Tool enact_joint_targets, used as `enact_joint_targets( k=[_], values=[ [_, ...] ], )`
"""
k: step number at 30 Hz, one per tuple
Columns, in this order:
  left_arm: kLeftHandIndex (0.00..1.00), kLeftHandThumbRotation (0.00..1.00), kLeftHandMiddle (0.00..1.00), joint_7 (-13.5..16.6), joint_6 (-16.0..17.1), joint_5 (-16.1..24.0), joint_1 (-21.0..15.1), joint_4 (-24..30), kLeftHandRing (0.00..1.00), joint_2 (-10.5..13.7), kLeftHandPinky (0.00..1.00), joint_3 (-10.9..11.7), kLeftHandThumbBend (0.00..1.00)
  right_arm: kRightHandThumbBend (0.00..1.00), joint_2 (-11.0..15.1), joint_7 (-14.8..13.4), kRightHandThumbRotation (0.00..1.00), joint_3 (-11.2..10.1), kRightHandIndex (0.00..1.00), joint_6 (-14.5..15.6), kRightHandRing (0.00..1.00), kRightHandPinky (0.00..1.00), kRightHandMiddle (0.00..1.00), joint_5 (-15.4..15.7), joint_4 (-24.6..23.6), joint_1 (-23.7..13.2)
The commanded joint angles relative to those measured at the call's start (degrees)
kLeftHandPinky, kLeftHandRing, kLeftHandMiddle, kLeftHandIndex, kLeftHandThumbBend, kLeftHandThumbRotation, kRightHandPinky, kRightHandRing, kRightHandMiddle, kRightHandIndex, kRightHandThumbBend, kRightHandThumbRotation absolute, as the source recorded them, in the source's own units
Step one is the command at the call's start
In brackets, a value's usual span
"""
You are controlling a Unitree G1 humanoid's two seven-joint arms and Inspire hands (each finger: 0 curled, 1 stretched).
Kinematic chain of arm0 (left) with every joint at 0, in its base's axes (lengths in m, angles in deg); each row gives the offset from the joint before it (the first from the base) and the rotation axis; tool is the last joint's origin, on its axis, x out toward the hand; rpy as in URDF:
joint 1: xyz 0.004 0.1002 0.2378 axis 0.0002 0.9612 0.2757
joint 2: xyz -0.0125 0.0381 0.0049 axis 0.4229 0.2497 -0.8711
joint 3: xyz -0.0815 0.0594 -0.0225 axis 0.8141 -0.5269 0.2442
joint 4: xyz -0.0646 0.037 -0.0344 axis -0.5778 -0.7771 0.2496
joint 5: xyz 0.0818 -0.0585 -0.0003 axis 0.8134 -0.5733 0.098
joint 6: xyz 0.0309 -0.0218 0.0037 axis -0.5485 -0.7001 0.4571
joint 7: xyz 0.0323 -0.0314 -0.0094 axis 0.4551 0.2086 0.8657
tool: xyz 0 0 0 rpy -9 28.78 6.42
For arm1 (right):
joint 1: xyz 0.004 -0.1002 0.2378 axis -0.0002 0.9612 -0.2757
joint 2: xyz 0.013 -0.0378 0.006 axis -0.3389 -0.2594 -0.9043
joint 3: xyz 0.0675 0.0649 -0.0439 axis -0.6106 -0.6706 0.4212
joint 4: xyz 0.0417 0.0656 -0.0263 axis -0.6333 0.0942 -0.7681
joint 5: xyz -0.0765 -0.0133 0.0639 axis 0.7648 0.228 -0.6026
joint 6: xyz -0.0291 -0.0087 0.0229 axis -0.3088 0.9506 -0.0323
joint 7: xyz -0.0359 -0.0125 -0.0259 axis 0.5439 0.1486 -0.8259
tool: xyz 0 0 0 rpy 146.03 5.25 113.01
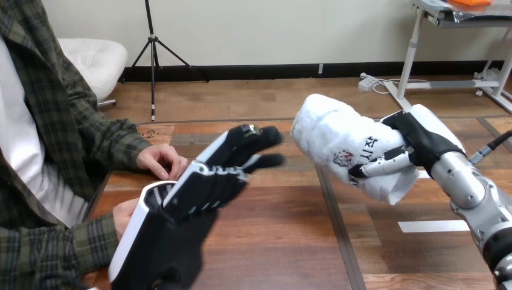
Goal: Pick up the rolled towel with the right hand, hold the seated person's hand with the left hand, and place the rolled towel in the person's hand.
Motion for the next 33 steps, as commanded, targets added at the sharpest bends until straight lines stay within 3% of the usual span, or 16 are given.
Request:
enact_joint_targets(
  k=[1,3,9,13,23,33],
  values=[
    [0.98,0.62,0.96,7.55,8.39,12.92,4.72,0.23,0.96,-3.32,0.93,9.18,1.00,0.74,1.42,-0.19,0.00,-3.44,0.32,-2.04,0.26,0.22,0.32,-3.21,-8.09,-2.05],
    [0.98,0.59,0.97,9.25,9.92,15.61,3.97,0.23,0.97,-3.21,0.94,11.27,1.00,0.74,1.46,-0.09,0.00,-3.58,0.32,-1.98,0.26,0.22,0.32,-3.25,-8.85,-1.67],
    [1.00,0.54,0.99,17.69,7.19,27.83,4.10,4.12,0.99,-4.00,0.96,18.40,1.00,0.74,1.26,0.83,0.00,-5.14,0.31,-2.19,0.25,0.21,0.31,-4.98,-11.32,-0.13],
    [1.00,0.53,1.00,22.02,5.68,34.49,2.79,4.95,0.99,-2.37,0.95,22.22,1.00,0.75,1.87,0.63,0.00,-5.33,0.31,-2.51,0.24,0.20,0.31,-4.86,-14.33,1.33],
    [1.00,0.50,1.00,31.34,0.62,43.24,0.76,6.02,0.99,1.02,0.91,25.09,1.00,0.74,2.24,2.18,0.00,-6.95,0.29,-2.40,0.22,0.18,0.29,-6.59,-20.25,3.94],
    [1.00,0.48,0.99,37.99,-1.82,49.12,-0.75,4.31,0.98,5.22,0.92,26.87,1.00,0.72,2.40,3.91,0.00,-8.64,0.27,2.83,0.20,0.16,0.27,-8.18,-29.12,6.86]
  ],
)
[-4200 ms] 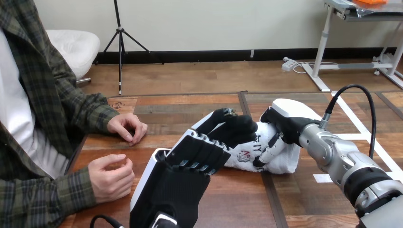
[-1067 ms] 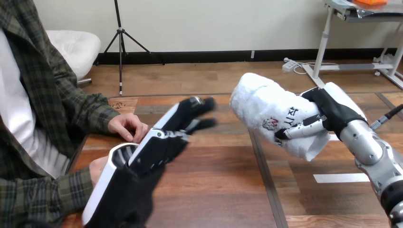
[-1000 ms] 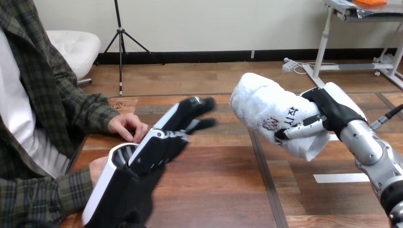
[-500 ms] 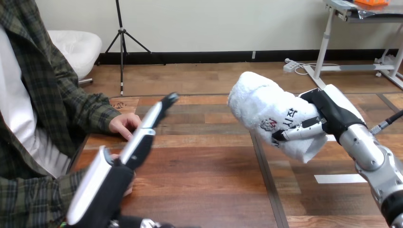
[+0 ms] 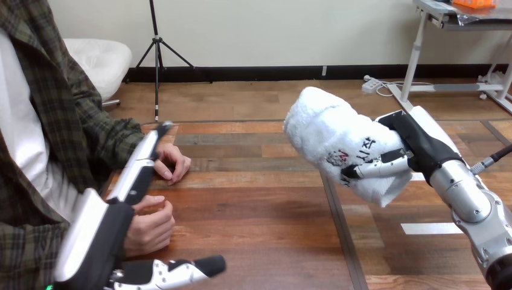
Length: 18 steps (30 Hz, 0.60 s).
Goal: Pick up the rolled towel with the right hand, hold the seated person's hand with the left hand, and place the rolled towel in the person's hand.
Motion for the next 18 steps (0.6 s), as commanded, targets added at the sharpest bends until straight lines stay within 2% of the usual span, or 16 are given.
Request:
enact_joint_targets(
  k=[1,10,18],
  values=[
    [1.00,0.48,0.99,6.38,-1.68,4.99,-2.67,3.01,0.98,1.89,0.92,2.12,1.00,0.72,2.25,0.78,0.00,-4.85,0.27,2.04,0.20,0.16,0.27,-3.72,-13.16,-2.79],
    [1.00,0.50,0.99,10.83,-4.27,10.82,-3.98,1.70,0.98,4.95,0.90,2.87,1.00,0.72,2.60,1.75,0.00,-6.10,0.25,5.22,0.19,0.15,0.26,-4.08,-20.60,-0.27],
    [0.98,0.50,0.97,12.69,-7.48,12.76,-5.30,0.45,0.95,7.37,0.86,1.94,1.00,0.71,2.88,2.89,0.00,-7.76,0.24,8.20,0.19,0.14,0.25,-4.87,-28.24,2.30]
  ],
)
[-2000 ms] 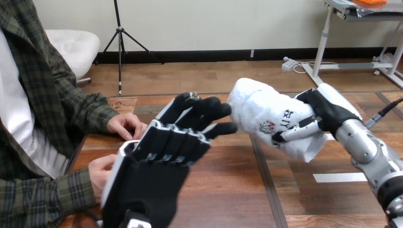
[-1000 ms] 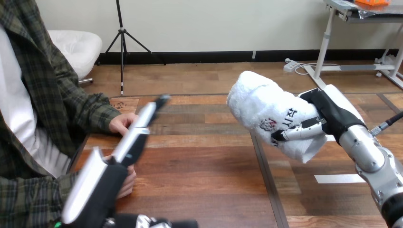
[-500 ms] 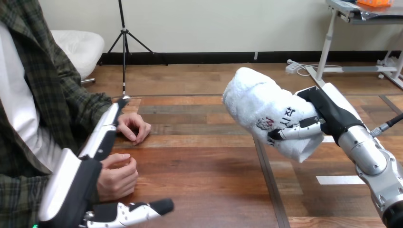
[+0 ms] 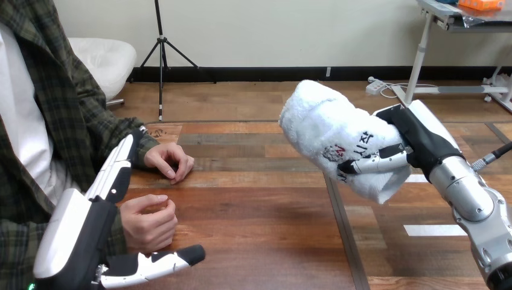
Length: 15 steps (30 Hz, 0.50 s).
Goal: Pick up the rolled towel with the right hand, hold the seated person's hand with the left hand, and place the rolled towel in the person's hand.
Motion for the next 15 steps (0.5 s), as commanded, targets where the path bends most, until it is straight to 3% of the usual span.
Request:
enact_joint_targets(
  k=[1,15],
  values=[
    [0.97,0.50,0.97,3.98,-3.08,3.21,-5.26,0.76,0.94,4.10,0.85,-0.98,1.00,0.71,2.86,0.43,0.00,-6.38,0.24,1.99,0.19,0.14,0.25,-4.21,-16.22,-1.83],
    [0.93,0.45,0.93,2.26,-8.68,2.58,-6.33,3.04,0.89,7.05,0.80,-2.90,1.00,0.67,3.46,3.29,0.00,-10.15,0.20,2.29,0.14,0.10,0.21,-8.87,-24.84,1.77]
  ],
)
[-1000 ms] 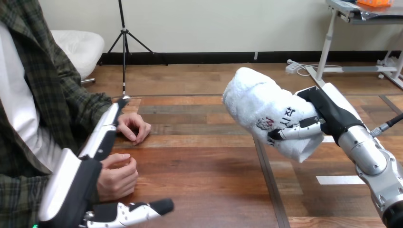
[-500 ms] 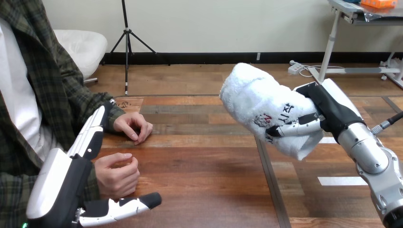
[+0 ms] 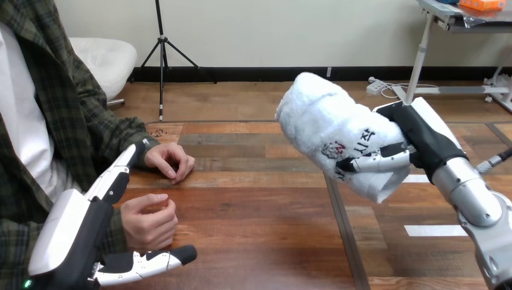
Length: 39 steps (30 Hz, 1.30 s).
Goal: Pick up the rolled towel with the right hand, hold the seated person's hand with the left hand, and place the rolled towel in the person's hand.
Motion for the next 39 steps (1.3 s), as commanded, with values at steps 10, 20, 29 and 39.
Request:
enact_joint_targets(
  k=[10,20,29,39],
  values=[
    [0.92,0.43,0.91,0.90,-4.88,0.26,-6.91,2.62,0.87,6.71,0.77,-3.60,1.00,0.66,3.77,3.04,0.00,-10.30,0.20,1.16,0.12,0.08,0.19,-9.27,-19.87,-1.08],
    [0.91,0.40,0.89,0.19,-6.53,0.74,-7.54,1.24,0.86,9.91,0.76,-4.56,1.00,0.66,4.03,4.65,0.00,-12.53,0.21,3.10,0.11,0.07,0.19,-11.56,-25.38,0.88],
    [0.90,0.35,0.89,0.81,-6.35,1.25,-8.80,-1.92,0.85,13.17,0.75,-5.45,1.00,0.62,4.32,6.56,0.00,-14.79,0.21,7.31,0.11,0.07,0.18,-15.35,-31.31,2.71],
    [0.89,0.35,0.89,1.82,-6.31,4.17,-10.03,-5.27,0.85,16.65,0.73,-6.24,1.00,0.60,4.68,8.71,0.00,-17.55,0.21,9.17,0.10,0.06,0.17,-20.42,-36.08,4.04]
  ],
)
